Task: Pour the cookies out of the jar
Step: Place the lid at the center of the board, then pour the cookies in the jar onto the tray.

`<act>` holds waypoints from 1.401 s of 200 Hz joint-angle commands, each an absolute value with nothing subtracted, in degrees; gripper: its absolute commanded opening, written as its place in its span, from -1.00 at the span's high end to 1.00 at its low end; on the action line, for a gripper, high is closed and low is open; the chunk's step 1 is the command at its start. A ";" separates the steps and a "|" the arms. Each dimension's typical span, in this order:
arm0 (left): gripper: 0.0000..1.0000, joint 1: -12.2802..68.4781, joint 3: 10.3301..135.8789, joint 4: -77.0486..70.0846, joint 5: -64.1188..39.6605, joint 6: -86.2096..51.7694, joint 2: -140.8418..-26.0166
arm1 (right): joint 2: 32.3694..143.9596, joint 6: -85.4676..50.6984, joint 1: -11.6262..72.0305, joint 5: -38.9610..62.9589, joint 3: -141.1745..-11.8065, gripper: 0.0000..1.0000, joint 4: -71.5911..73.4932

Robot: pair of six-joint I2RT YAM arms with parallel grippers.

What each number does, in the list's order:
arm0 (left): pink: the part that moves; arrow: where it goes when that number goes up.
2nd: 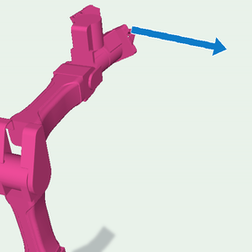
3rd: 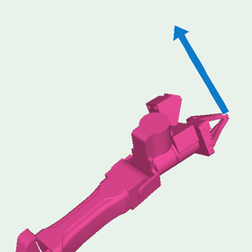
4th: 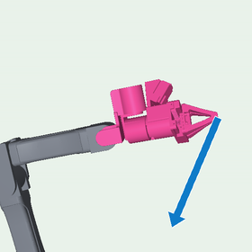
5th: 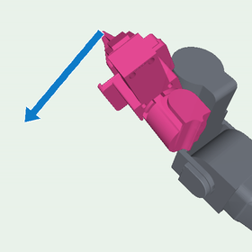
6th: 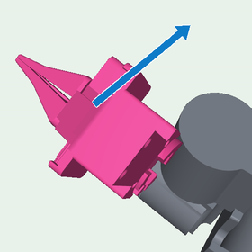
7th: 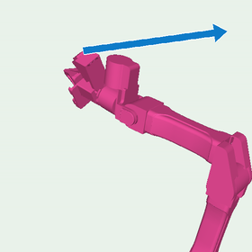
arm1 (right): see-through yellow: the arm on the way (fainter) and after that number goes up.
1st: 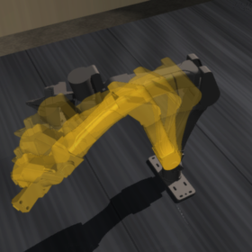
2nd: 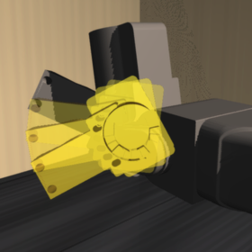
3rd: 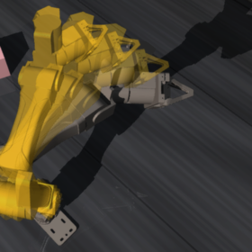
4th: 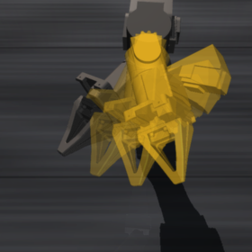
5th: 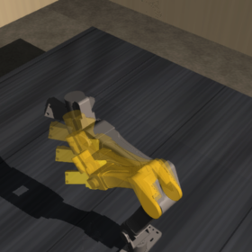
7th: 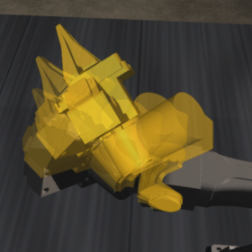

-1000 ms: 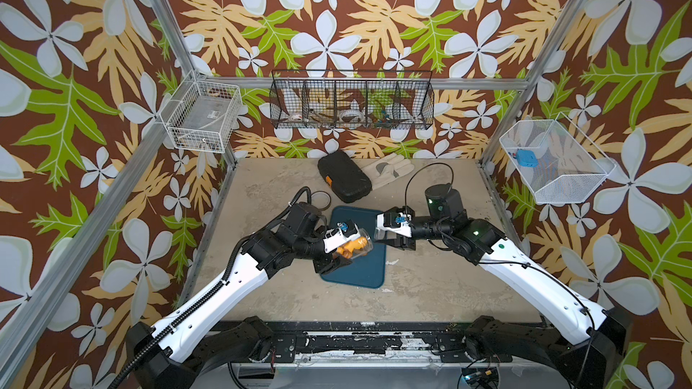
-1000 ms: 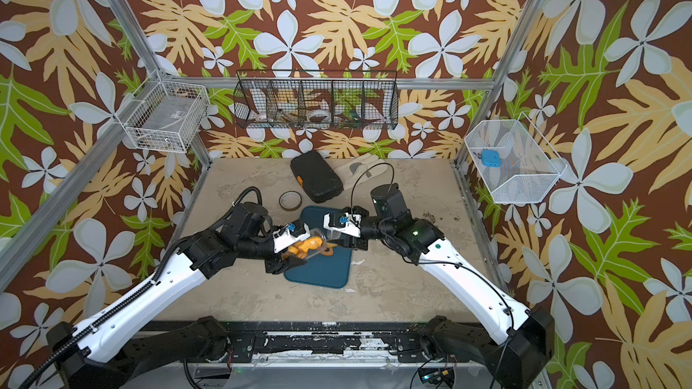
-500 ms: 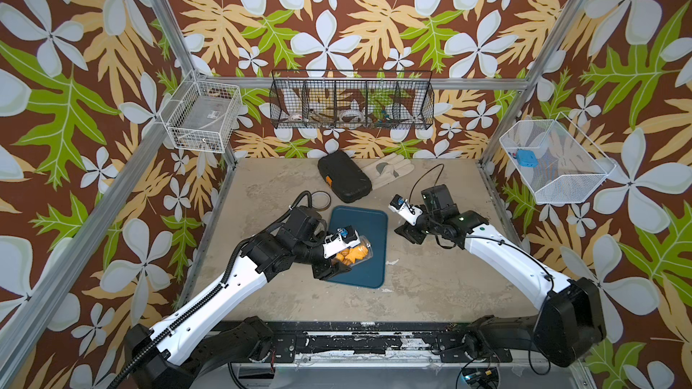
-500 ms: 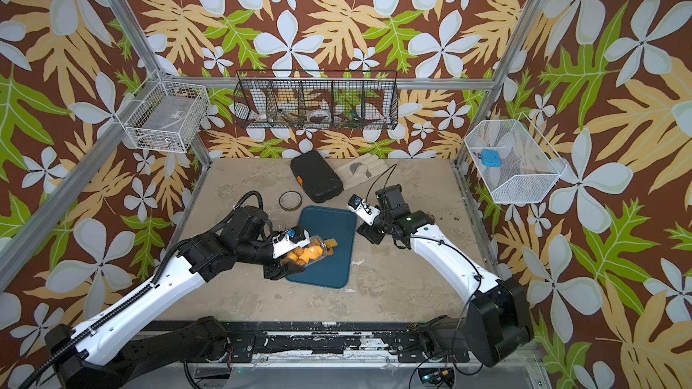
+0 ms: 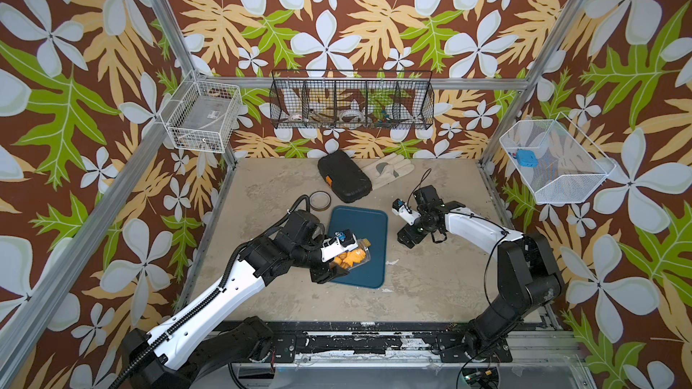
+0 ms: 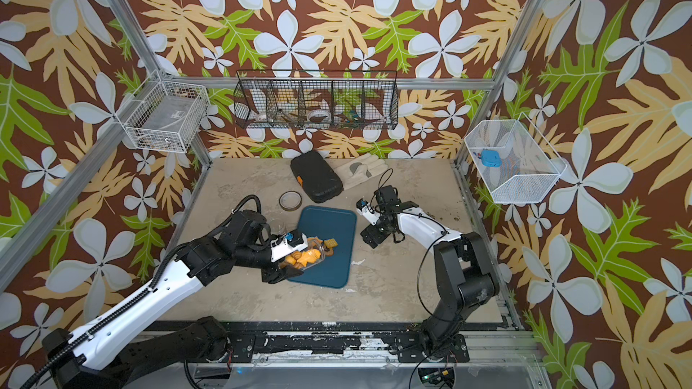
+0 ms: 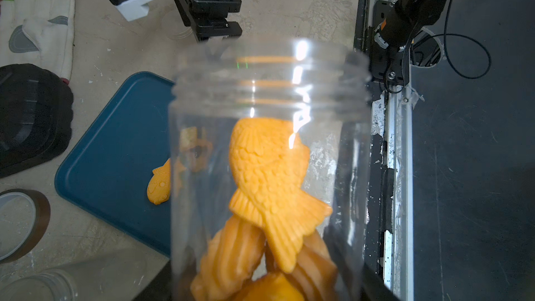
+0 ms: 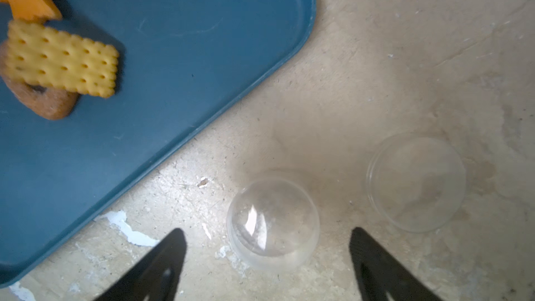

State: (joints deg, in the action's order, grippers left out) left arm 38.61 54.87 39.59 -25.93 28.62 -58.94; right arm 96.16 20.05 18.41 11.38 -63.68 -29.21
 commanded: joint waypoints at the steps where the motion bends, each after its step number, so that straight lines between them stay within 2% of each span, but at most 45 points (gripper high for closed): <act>1: -0.14 38.50 54.37 37.86 -26.28 27.60 -58.89 | 95.40 18.01 18.43 14.65 -64.68 -1.00 -29.05; 70: -0.12 38.50 46.42 31.44 -29.00 20.45 -59.96 | 81.70 10.36 18.44 20.17 -62.93 -0.99 -24.69; 115: -0.08 38.50 48.49 32.13 -25.95 16.52 -67.61 | 77.97 7.16 18.39 20.39 -62.71 -0.99 -26.35; 179: 0.01 38.50 54.75 39.47 -22.58 13.54 -83.02 | 77.30 5.36 18.37 21.88 -63.46 -1.00 -28.20; 280: 0.10 39.90 66.48 51.61 -19.70 1.51 -95.02 | 80.23 -1.29 18.44 22.21 -63.79 -0.99 -30.47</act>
State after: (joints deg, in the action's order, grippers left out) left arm 39.38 64.69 47.00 -20.43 5.63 -93.82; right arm 79.31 1.56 18.39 21.23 -63.24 -29.58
